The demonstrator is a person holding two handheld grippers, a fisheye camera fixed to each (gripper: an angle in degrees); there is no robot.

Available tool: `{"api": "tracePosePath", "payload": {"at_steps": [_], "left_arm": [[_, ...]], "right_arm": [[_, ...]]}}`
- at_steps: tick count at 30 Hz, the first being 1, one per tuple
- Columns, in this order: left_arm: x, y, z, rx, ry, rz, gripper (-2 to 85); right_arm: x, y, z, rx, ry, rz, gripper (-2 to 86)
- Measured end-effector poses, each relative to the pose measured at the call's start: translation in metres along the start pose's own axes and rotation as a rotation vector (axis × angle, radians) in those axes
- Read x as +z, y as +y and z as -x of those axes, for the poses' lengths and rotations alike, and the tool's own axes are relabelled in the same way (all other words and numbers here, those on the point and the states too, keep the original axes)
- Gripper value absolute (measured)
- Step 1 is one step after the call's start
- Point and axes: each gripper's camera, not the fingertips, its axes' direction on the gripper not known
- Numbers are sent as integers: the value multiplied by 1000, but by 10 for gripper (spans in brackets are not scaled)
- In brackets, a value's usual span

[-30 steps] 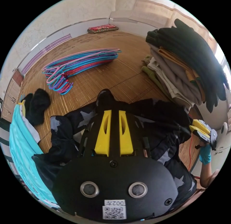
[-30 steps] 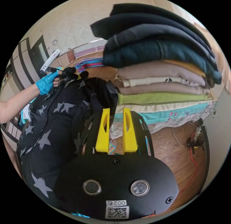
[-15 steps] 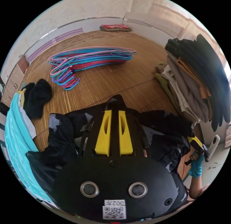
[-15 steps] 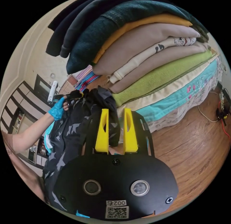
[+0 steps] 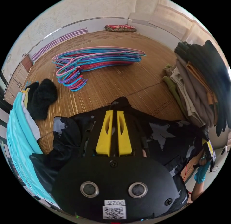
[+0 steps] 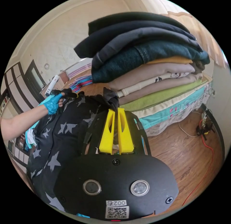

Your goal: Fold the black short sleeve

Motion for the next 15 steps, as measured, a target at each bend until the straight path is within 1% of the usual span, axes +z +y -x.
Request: {"api": "tracePosePath", "payload": {"at_steps": [4, 7, 10, 15], "left_arm": [[-14, 10, 4, 13, 15, -25, -3], [-32, 24, 1, 63, 44, -69, 7], [-45, 43, -13, 171, 85, -82, 10], [-44, 86, -53, 422, 265, 21, 20]], "right_arm": [[1, 2, 0, 63, -45, 0, 1], [-1, 7, 12, 62, -52, -10, 3], [-6, 12, 33, 21, -67, -17, 4], [-16, 21, 78, -98, -125, -38, 6]]}}
